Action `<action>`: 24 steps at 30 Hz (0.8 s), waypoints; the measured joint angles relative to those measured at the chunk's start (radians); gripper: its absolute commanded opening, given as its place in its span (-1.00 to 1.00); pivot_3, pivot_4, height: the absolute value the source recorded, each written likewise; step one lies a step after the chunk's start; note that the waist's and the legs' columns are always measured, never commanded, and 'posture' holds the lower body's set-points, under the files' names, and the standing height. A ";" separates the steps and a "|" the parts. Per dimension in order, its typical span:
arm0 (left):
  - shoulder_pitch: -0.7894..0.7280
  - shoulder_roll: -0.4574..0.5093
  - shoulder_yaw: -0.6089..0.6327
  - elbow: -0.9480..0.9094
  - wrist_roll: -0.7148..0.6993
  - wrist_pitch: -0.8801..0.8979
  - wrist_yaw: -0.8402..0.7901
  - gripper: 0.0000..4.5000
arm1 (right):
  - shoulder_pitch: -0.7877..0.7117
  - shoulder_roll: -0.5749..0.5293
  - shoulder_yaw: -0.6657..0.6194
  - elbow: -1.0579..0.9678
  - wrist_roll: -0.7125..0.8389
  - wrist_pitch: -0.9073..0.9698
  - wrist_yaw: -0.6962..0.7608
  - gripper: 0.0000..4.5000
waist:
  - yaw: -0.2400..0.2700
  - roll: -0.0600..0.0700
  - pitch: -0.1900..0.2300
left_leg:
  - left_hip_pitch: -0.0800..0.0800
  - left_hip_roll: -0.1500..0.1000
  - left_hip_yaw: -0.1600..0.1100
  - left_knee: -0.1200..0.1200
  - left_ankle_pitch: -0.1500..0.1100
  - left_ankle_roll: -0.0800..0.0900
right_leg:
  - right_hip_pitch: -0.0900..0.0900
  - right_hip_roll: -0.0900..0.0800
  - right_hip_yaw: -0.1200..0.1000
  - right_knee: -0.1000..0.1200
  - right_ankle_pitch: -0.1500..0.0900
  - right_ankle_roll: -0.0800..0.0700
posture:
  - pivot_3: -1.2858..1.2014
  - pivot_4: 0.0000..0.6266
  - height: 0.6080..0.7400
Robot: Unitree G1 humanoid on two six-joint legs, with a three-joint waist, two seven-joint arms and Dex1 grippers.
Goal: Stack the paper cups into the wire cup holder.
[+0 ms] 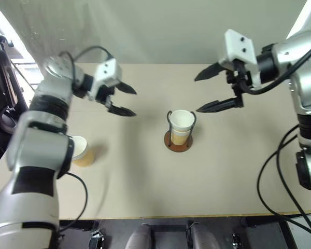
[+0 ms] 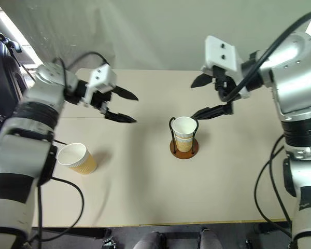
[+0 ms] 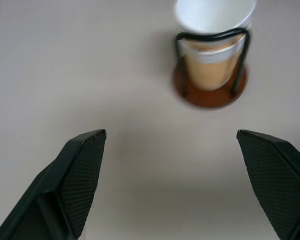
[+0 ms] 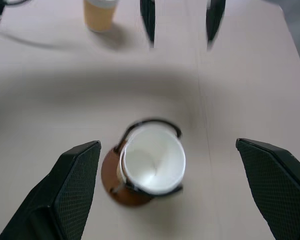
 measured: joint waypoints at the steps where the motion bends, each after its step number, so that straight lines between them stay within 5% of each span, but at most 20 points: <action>1: -0.017 0.011 -0.015 -0.002 0.013 -0.013 0.000 1.00 | 0.003 -0.012 0.000 0.000 0.004 0.003 0.000 0.99 | -0.001 0.000 0.000 | 0.001 -0.003 0.003 -0.001 0.000 0.000 | -0.001 0.005 -0.003 0.002 -0.001 -0.001 | 0.03 -0.52 1.00; 6: -0.030 0.134 -0.215 -0.145 -0.020 -0.073 0.000 1.00 | 0.004 -0.091 -0.002 0.016 0.024 -0.004 0.005 0.99 | -0.004 -0.001 0.000 | 0.000 -0.005 0.007 -0.001 0.000 0.000 | -0.003 0.009 -0.005 0.006 -0.004 0.000 | 0.03 -0.52 1.00; 13: 0.022 0.433 -0.531 -0.484 -0.112 -0.174 0.000 1.00 | 0.008 -0.163 -0.001 0.081 0.031 -0.064 0.035 0.99 | -0.013 -0.002 -0.002 | 0.003 0.008 0.000 0.000 -0.001 -0.003 | -0.003 0.010 0.001 0.012 -0.008 -0.001 | 0.03 -0.52 1.00; 24: 0.171 0.676 -0.628 -0.840 -0.168 -0.141 -0.001 1.00 | 0.010 -0.165 0.005 0.131 0.030 -0.123 0.061 0.99 | -0.013 -0.002 -0.002 | 0.004 0.006 -0.010 0.001 0.004 -0.011 | -0.005 0.011 0.000 0.023 -0.008 -0.010 | 0.03 -0.52 1.00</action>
